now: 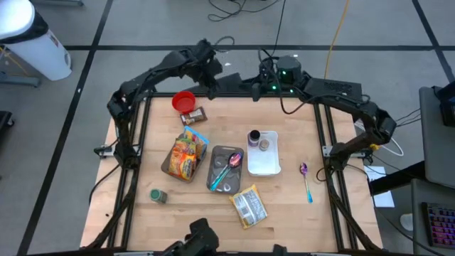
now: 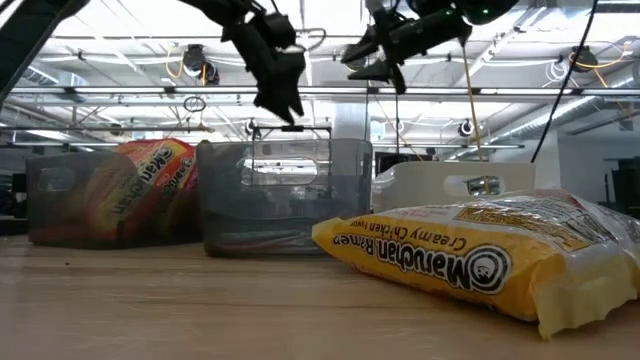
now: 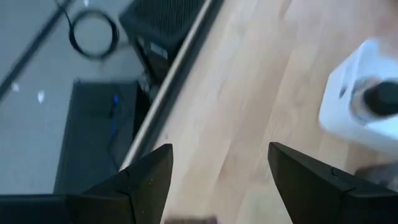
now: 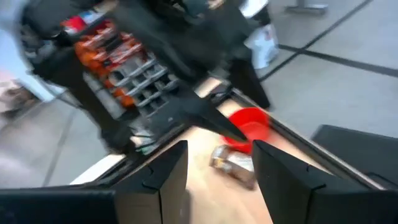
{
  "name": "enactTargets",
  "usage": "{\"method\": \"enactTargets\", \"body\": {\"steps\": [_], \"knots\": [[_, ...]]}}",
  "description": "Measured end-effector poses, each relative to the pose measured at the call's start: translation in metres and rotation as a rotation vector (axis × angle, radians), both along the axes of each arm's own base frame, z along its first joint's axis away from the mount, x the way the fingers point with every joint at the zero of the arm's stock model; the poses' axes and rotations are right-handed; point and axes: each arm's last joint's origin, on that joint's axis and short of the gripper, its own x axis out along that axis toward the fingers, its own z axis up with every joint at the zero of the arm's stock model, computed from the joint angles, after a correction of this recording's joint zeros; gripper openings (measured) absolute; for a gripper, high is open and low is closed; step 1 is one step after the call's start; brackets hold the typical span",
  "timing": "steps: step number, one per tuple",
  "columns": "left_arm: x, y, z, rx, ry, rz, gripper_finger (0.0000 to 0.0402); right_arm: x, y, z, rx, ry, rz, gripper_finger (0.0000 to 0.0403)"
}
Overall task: Pick & Place Food Item
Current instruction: Put the blue spoon into the right gray bin
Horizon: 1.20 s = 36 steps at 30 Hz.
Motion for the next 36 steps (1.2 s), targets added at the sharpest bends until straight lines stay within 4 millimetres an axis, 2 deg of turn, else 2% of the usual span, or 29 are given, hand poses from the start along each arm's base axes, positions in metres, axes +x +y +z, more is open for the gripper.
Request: {"method": "enactTargets", "body": {"steps": [4, 8, 16, 23, 36], "knots": [[-0.003, -0.004, 0.017, 0.034, -0.077, 0.004, 0.0273, -0.014, 0.007, -0.008, 0.013, 0.006, -0.027, 0.0171], [-0.003, -0.007, 0.02, 0.012, -0.112, -0.029, 0.0267, -0.028, 0.015, -0.022, 0.057, 0.015, -0.092, 0.0171], [0.001, -0.012, 0.02, -0.016, -0.133, -0.06, 0.0181, -0.05, 0.028, -0.043, 0.088, -0.202, -0.131, 0.0171], [0.002, -0.012, 0.021, -0.037, -0.142, -0.034, 0.0136, -0.056, 0.033, -0.058, 0.114, -0.304, -0.131, 0.0171], [0.004, -0.011, 0.024, -0.046, -0.191, -0.023, 0.0131, -0.056, 0.033, -0.058, 0.09, -0.3, -0.125, 0.0171]]}}
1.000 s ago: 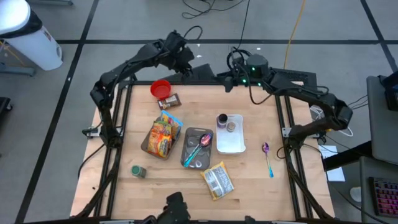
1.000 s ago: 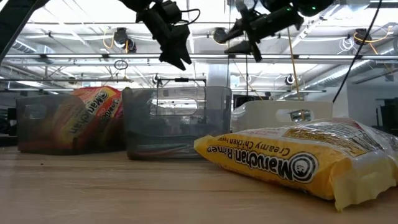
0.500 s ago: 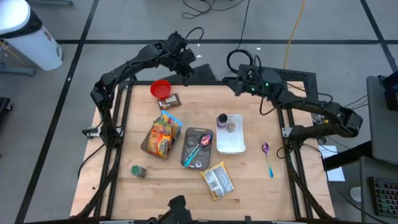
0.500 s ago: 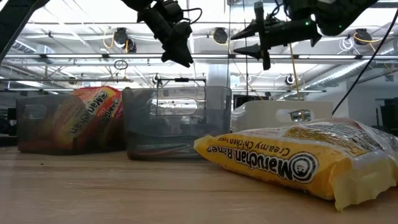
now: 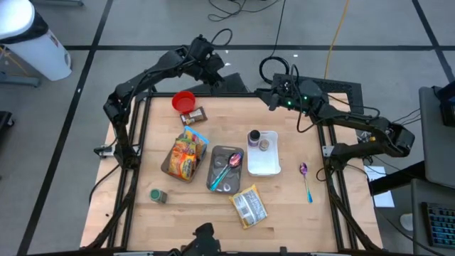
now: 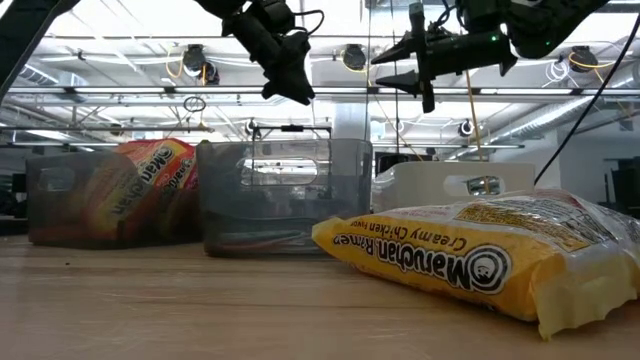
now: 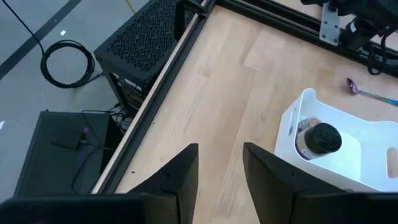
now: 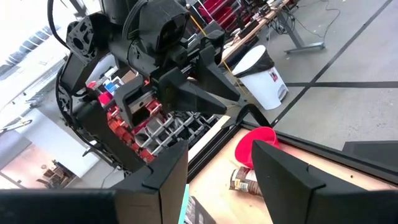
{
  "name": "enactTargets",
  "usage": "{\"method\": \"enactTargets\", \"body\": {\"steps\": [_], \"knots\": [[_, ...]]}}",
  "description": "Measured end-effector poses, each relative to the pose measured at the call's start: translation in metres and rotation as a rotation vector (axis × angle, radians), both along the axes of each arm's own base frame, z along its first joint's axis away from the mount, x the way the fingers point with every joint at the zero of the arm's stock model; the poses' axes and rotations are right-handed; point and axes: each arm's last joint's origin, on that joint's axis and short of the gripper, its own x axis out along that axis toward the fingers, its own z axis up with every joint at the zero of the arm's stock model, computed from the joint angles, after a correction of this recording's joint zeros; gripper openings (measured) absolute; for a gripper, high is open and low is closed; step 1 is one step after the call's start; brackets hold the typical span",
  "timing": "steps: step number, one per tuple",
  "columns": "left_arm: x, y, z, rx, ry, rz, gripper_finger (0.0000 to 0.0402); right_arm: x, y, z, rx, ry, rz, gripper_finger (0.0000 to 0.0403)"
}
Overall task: Pick & Place Food Item
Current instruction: Put the blue spoon into the right gray bin
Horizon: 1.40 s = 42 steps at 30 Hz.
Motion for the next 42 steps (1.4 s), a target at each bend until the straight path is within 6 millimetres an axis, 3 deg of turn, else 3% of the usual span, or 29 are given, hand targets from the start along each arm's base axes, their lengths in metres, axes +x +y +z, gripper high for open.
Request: {"method": "enactTargets", "body": {"steps": [23, 28, 32, 42], "knots": [[0.007, 0.004, 0.009, -0.006, -0.131, 0.007, 0.0132, 0.0, 0.0, 0.0, -0.053, 0.021, -0.003, 0.0171], [0.008, -0.001, 0.027, -0.131, -0.323, -0.127, 0.0131, 0.0, 0.0, 0.0, -0.074, 0.029, -0.004, 0.0171], [0.005, -0.006, 0.044, -0.135, -0.423, -0.192, 0.0131, 0.0, 0.0, 0.0, -0.075, 0.029, -0.004, 0.0171], [-0.009, -0.017, 0.07, -0.088, -0.493, -0.2, 0.0131, -0.001, -0.002, 0.0, -0.076, 0.033, -0.072, 0.0171]]}}
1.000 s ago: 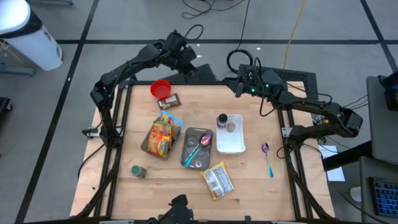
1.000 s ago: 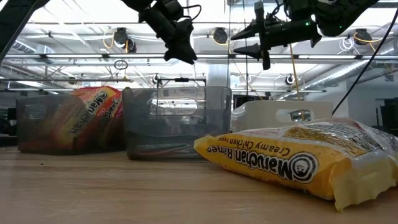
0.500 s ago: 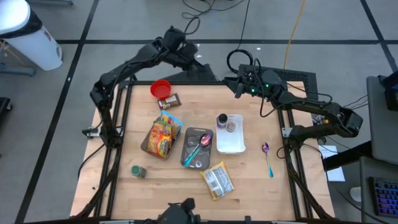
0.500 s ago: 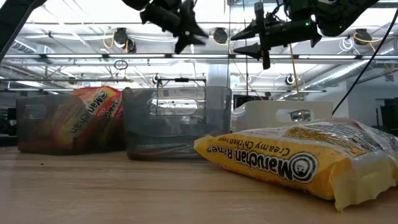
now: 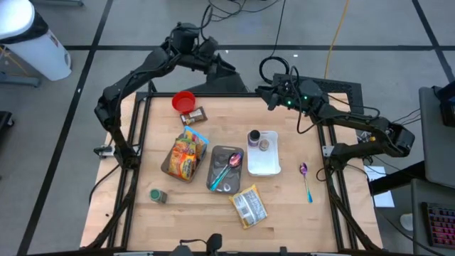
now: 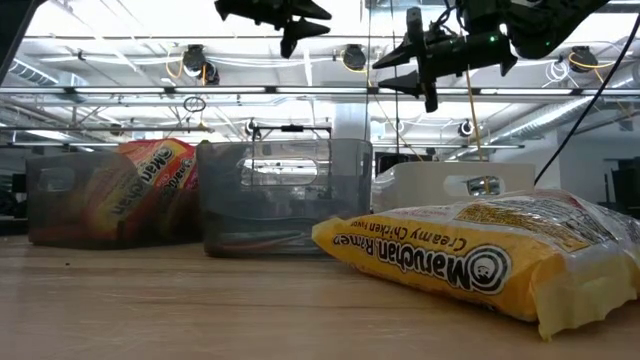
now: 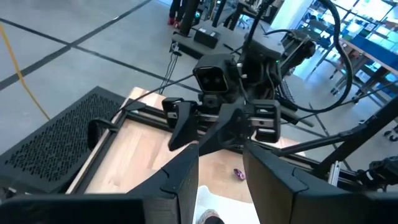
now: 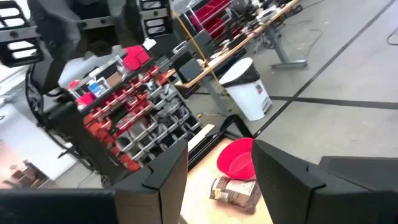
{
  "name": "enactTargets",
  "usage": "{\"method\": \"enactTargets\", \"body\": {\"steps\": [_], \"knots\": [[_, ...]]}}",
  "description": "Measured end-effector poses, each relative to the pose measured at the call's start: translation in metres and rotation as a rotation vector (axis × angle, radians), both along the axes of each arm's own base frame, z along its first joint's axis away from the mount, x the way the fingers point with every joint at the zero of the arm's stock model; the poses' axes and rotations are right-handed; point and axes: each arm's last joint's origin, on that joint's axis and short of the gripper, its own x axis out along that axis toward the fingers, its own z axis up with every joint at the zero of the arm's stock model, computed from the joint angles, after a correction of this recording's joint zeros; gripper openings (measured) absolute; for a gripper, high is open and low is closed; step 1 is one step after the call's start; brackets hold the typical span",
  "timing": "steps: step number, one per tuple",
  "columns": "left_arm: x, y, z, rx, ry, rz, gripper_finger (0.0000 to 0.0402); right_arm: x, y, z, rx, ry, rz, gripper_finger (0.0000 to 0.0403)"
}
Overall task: Pick & Place Food Item
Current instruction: Put the blue spoon into the right gray bin
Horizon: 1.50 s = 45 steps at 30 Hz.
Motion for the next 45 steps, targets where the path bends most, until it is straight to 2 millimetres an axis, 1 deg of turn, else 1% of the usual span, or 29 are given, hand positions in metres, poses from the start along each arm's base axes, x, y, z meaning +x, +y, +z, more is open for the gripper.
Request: {"method": "enactTargets", "body": {"steps": [11, 24, 28, 39, 41, 45], "knots": [[-0.001, -0.003, 0.003, -0.007, -0.02, -0.04, 0.0131, -0.001, -0.001, 0.0, -0.002, 0.001, -0.017, 0.0171], [-0.001, -0.002, 0.003, -0.007, -0.021, -0.045, 0.0131, -0.001, -0.001, 0.0, -0.026, 0.012, -0.018, 0.0171], [-0.004, 0.0, 0.003, -0.026, -0.03, -0.087, 0.0131, -0.001, -0.001, 0.0, -0.039, 0.019, -0.015, 0.0171], [-0.003, -0.002, 0.003, -0.035, -0.033, -0.105, 0.0131, 0.0, -0.001, 0.0, -0.042, 0.021, -0.011, 0.0171], [-0.007, -0.002, 0.006, -0.027, -0.04, -0.101, 0.0131, 0.0, -0.001, 0.0, -0.043, 0.021, -0.012, 0.0171], [-0.022, -0.004, 0.02, 0.002, -0.066, -0.084, 0.0131, 0.0, -0.001, 0.0, -0.041, 0.023, -0.012, 0.0171]]}}
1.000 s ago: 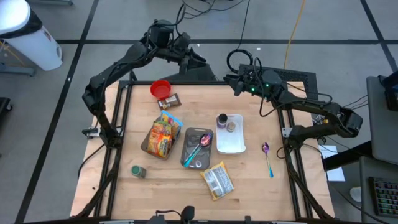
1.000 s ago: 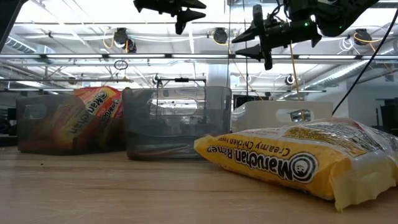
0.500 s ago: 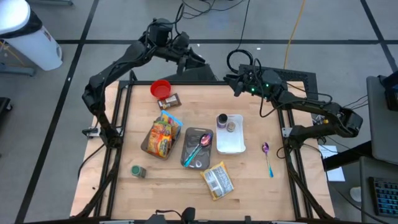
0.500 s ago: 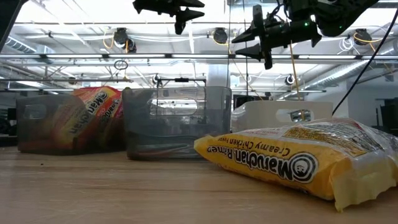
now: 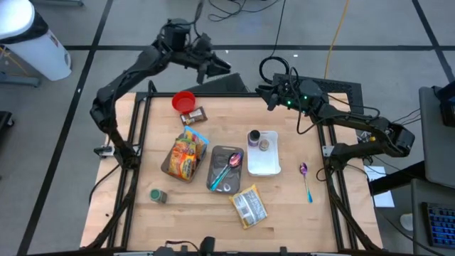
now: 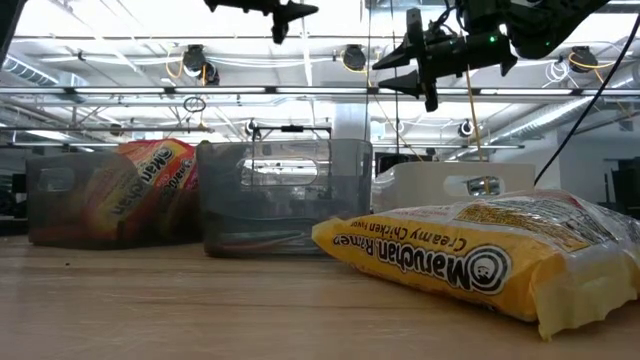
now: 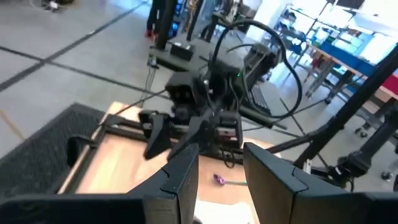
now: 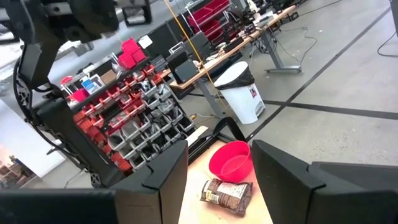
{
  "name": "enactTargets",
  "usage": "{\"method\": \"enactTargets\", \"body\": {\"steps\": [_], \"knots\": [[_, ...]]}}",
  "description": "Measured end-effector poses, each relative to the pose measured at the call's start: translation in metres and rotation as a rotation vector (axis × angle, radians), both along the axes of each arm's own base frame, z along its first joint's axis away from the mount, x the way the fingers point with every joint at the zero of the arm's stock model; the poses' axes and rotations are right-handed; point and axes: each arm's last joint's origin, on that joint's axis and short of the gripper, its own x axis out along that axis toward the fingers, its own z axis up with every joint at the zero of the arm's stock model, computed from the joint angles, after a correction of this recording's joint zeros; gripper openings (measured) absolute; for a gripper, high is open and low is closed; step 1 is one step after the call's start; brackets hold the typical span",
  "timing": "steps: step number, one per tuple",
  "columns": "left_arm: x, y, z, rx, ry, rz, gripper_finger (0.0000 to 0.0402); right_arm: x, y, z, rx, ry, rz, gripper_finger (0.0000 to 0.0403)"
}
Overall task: Pick & Place Food Item
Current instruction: Put the blue spoon into the right gray bin
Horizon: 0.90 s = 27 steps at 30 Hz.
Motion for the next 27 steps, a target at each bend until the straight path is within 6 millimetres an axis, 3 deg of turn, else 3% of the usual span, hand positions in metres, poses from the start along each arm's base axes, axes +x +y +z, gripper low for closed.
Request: {"method": "enactTargets", "body": {"steps": [8, 20, 27], "knots": [[-0.035, -0.011, -0.007, -0.015, 0.11, -0.026, 0.0131, 0.0, 0.0, -0.001, 0.006, 0.009, 0.0, 0.0171], [-0.073, -0.044, -0.065, -0.131, -0.06, 0.121, 0.0131, 0.0, 0.0, 0.001, 0.047, -0.033, -0.001, 0.0171], [-0.103, -0.071, -0.084, -0.146, -0.016, 0.173, 0.0131, 0.0, 0.001, 0.004, 0.027, -0.055, 0.032, 0.0171]]}}
